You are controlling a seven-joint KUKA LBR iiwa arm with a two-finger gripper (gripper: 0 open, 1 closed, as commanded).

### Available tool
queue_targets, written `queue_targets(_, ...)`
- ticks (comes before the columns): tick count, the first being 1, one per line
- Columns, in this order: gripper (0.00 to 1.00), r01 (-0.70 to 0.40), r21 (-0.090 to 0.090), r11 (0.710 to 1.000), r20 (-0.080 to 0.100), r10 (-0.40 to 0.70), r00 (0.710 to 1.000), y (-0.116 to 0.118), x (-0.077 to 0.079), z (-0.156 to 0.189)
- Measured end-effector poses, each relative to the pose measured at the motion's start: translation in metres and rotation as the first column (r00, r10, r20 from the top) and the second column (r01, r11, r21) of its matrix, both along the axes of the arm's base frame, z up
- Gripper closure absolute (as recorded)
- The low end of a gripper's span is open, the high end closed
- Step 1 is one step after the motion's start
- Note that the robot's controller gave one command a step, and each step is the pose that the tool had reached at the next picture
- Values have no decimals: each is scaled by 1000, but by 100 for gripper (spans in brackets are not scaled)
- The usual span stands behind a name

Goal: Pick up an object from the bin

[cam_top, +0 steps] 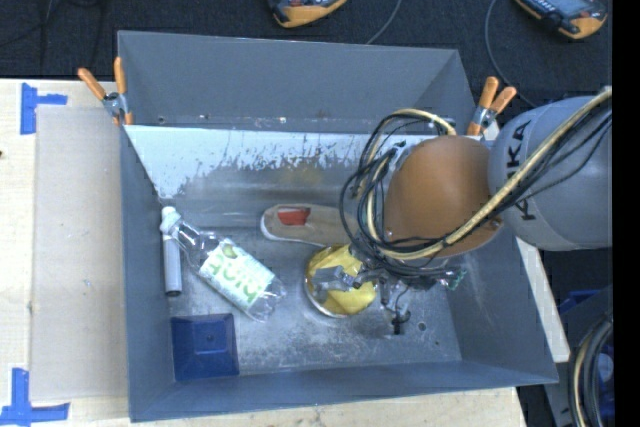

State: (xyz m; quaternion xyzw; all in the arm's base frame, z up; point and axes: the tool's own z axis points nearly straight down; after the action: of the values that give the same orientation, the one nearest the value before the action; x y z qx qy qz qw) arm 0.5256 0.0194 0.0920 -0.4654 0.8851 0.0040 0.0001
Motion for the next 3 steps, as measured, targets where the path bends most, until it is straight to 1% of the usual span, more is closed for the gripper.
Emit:
queue_targets(1, 100, -1, 0, 1000, -2, 1, 1000, 0, -1, 0)
queue_targets(2, 0, -1, 0, 1000, -4, 1, 1000, 0, -1, -1)
queue_targets(3, 0, -32, 1, 1000, 0, 32, 1000, -24, 29, 13)
